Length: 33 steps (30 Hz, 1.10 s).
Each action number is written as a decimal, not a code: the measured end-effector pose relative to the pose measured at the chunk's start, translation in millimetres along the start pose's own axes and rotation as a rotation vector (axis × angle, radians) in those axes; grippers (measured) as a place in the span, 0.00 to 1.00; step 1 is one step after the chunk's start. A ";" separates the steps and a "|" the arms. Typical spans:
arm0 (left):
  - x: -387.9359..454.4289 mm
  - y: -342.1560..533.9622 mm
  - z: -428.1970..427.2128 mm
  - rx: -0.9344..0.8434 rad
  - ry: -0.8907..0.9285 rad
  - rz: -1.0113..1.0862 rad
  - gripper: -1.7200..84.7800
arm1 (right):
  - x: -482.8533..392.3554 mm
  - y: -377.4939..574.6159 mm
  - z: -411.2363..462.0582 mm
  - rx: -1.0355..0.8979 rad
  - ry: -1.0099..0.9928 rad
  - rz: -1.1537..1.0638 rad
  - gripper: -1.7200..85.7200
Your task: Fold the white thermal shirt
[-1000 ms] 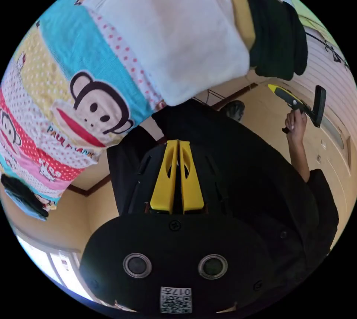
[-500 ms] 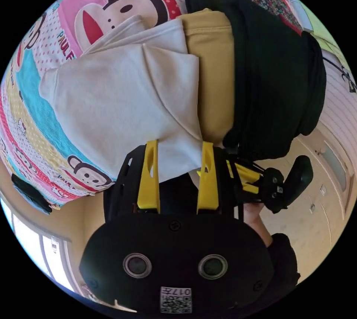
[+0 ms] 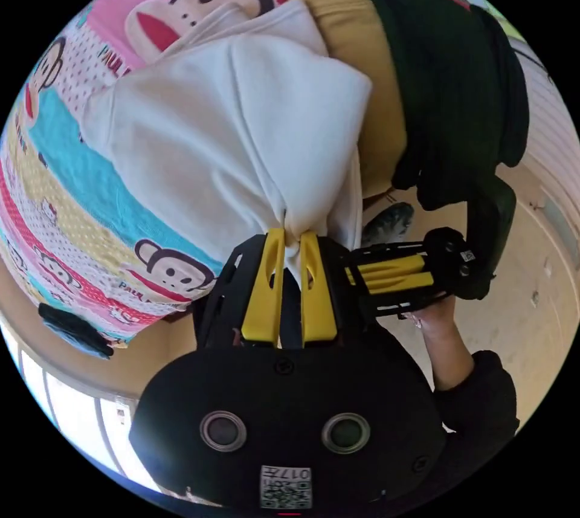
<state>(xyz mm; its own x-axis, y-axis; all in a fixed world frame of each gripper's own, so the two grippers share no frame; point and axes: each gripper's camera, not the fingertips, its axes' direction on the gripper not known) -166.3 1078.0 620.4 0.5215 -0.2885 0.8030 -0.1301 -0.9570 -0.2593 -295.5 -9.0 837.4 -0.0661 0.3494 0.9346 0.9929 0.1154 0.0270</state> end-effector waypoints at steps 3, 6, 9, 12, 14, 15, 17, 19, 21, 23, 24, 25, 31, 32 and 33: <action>-51.5 56.5 -34.6 0.108 0.232 -0.017 0.07 | -46.3 -25.7 23.7 -0.072 -0.024 -0.136 0.03; -98.8 128.0 -74.0 0.243 0.371 -0.002 0.07 | -93.9 -55.7 55.4 -0.105 -0.135 -0.245 0.03; -139.9 205.6 -113.5 0.401 0.373 0.030 0.07 | -147.5 -89.1 107.7 -0.172 -0.169 -0.346 0.03; -183.2 280.7 -146.1 0.565 0.408 0.025 0.07 | -201.3 -121.3 169.9 -0.214 -0.177 -0.423 0.03; -209.6 324.9 -160.3 0.665 0.418 0.028 0.07 | -226.7 -140.2 206.0 -0.217 -0.252 -0.459 0.03; -228.4 352.1 -166.0 0.719 0.408 0.005 0.07 | -240.5 -152.9 231.6 -0.220 -0.312 -0.477 0.03; -259.1 384.9 -163.7 0.754 0.379 -0.062 0.07 | -255.2 -171.4 277.5 -0.238 -0.354 -0.484 0.03; -293.3 401.2 -144.4 0.693 0.319 -0.183 0.07 | -257.0 -191.2 351.0 -0.318 -0.246 -0.431 0.03; -343.7 418.8 -97.3 0.527 0.278 -0.440 0.05 | -245.7 -199.6 402.4 -0.416 -0.155 -0.350 0.03; -367.4 440.4 -67.3 0.501 0.351 -0.513 0.03 | -233.2 -200.9 433.0 -0.473 -0.228 -0.299 0.03; -376.6 454.1 -51.8 0.518 0.437 -0.524 0.02 | -224.2 -200.7 440.8 -0.471 -0.249 -0.261 0.03; -379.5 460.0 -44.7 0.531 0.489 -0.522 0.02 | -214.4 -201.3 440.3 -0.446 -0.218 -0.218 0.03; -372.4 455.5 -29.5 0.674 0.731 -0.450 0.02 | -169.7 -240.6 373.1 -0.176 0.057 -0.021 0.07; -366.7 440.7 -41.8 0.681 0.689 -0.428 0.02 | -167.6 -248.3 365.9 -0.153 0.080 -0.013 0.07; -360.7 423.5 -57.6 0.682 0.636 -0.402 0.03 | -165.8 -265.7 353.3 -0.115 0.125 -0.008 0.08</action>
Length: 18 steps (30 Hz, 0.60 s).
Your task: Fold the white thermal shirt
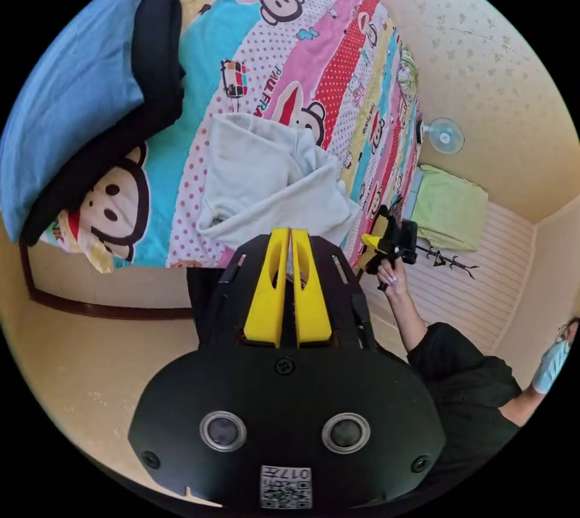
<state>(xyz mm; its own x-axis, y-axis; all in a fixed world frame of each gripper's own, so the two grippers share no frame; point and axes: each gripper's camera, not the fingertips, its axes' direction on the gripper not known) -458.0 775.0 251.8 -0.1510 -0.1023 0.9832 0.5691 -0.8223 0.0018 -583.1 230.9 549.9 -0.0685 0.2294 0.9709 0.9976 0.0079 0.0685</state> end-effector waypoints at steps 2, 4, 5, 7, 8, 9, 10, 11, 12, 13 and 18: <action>27.9 -28.4 6.6 0.000 -0.048 0.066 0.08 | 0.3 -27.9 -16.1 0.039 0.071 0.000 0.09; 51.3 -57.8 14.8 0.000 -0.074 0.110 0.13 | -4.6 -72.2 -22.9 0.043 0.189 -0.024 0.11; 62.7 -79.1 23.4 -0.029 -0.094 0.124 0.16 | -5.6 -83.6 -21.9 0.038 0.218 -0.030 0.12; 75.7 -108.0 38.2 -0.079 -0.166 0.134 0.18 | -7.7 -128.0 -7.5 0.004 0.311 -0.068 0.13; 83.5 -123.4 48.6 -0.109 -0.217 0.163 0.18 | -7.0 -139.3 -1.2 -0.016 0.333 -0.076 0.14; 89.0 -136.6 61.4 -0.153 -0.280 0.186 0.19 | -3.7 -159.8 12.3 -0.058 0.373 -0.081 0.14; 90.8 -141.7 68.7 -0.178 -0.311 0.196 0.19 | 1.2 -178.3 27.1 -0.100 0.393 -0.088 0.15; 91.8 -149.0 85.7 -0.238 -0.360 0.212 0.20 | 4.2 -186.6 35.0 -0.125 0.392 -0.092 0.16; 88.4 -151.9 105.8 -0.316 -0.398 0.213 0.20 | 11.3 -201.0 52.3 -0.191 0.387 -0.097 0.16; 85.3 -151.6 116.3 -0.359 -0.413 0.206 0.21 | 18.6 -212.1 71.7 -0.275 0.382 -0.101 0.16; 110.0 -99.6 150.4 -0.310 -0.539 0.297 0.16 | 17.7 -221.9 106.9 -0.261 0.412 -0.105 0.12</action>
<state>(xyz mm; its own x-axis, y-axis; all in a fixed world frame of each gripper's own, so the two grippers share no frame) -409.8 929.9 387.2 0.4442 -0.1218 0.8876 0.2543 -0.9328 -0.2553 -804.8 337.3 527.4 -0.2180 -0.1634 0.9622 0.9536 -0.2454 0.1744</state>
